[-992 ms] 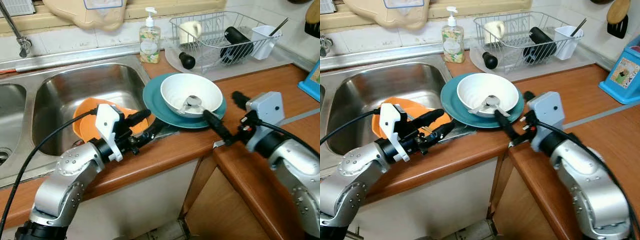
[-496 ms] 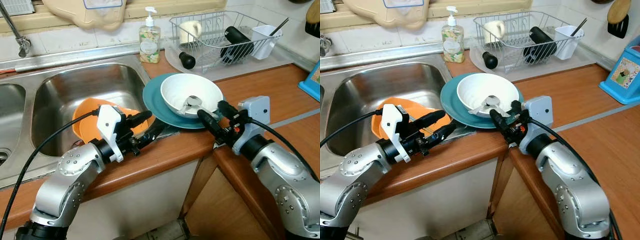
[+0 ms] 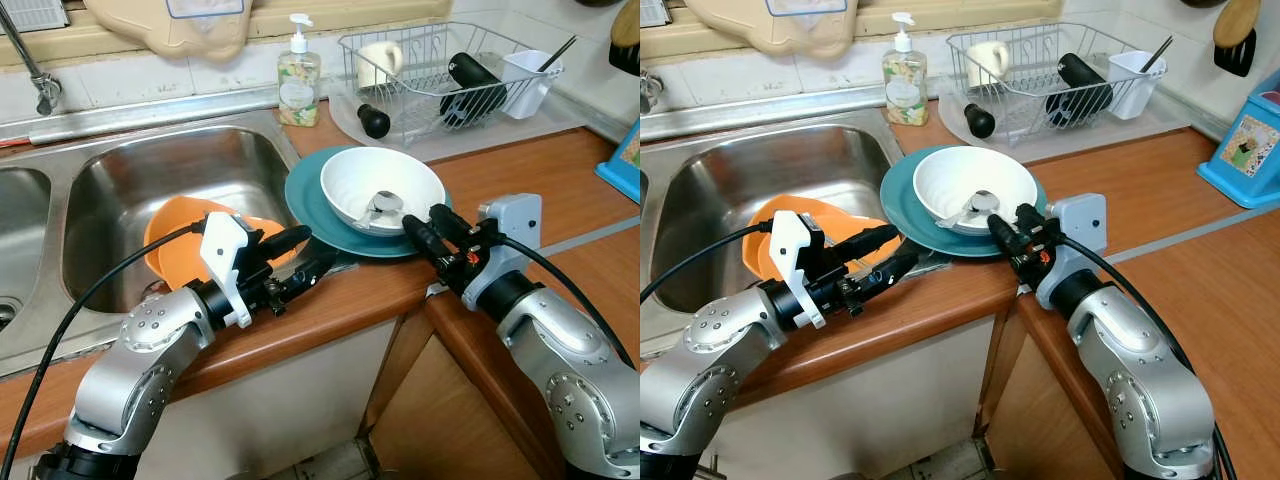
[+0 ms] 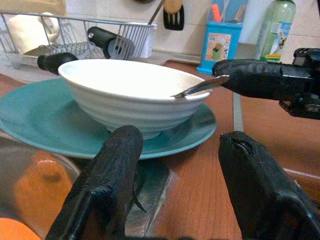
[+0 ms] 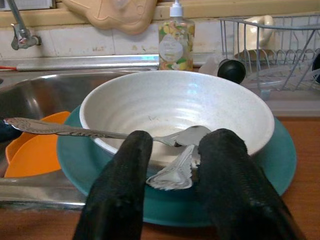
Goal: Kitchen organization
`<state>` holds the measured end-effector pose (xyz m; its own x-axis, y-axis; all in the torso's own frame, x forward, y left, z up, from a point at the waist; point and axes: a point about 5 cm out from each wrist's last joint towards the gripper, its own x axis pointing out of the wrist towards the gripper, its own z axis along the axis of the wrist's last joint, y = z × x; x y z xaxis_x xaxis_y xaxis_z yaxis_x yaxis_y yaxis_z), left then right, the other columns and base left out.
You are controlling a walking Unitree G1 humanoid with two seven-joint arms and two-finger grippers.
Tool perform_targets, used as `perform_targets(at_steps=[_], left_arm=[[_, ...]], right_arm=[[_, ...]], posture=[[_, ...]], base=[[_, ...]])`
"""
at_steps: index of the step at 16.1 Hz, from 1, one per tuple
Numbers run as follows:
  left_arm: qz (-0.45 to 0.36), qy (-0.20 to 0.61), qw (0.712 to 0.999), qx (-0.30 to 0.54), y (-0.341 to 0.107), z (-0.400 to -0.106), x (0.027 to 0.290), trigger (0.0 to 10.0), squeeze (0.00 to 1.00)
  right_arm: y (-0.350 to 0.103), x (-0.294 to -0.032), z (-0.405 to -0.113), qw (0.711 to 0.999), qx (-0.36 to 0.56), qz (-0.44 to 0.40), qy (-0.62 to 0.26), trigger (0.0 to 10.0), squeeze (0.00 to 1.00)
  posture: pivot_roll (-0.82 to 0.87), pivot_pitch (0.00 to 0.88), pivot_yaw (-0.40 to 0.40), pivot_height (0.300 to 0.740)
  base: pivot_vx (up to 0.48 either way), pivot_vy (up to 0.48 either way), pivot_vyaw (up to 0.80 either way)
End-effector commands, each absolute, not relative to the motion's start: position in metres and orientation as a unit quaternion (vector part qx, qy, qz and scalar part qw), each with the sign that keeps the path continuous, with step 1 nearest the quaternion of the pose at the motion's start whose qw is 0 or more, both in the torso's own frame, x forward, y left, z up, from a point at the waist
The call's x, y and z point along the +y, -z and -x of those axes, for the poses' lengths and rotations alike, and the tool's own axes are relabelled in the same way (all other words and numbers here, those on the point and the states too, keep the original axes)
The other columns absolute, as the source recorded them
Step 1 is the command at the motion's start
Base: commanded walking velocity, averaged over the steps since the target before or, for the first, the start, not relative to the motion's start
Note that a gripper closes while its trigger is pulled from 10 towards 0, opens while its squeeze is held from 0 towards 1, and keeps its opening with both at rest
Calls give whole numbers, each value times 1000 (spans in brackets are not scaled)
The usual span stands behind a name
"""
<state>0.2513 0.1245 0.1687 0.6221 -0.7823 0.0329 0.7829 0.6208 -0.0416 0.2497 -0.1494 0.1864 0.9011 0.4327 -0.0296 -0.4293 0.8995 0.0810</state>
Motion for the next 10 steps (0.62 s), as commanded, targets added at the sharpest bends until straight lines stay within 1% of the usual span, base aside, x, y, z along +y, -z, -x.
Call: perform_targets(at_steps=[1, 4, 10], left_arm=[[23, 451, 892, -7, -173, -249, 122, 10000, 0], [48, 471, 881, 5, -174, -243, 120, 10000, 0], [28, 470, 882, -3, -177, -244, 119, 10000, 0]], right_arm=[[-185, -152, -249, 976, 31, -42, -213, 0, 0], [-186, -151, -250, 975, 32, -43, -213, 0, 0], [-187, -152, -249, 976, 32, -37, -214, 0, 0]], posture=[[-144, 0, 31, 740], [-148, 0, 30, 740], [-151, 0, 30, 740]], base=[[0, 0, 0], [0, 0, 0], [0, 0, 0]])
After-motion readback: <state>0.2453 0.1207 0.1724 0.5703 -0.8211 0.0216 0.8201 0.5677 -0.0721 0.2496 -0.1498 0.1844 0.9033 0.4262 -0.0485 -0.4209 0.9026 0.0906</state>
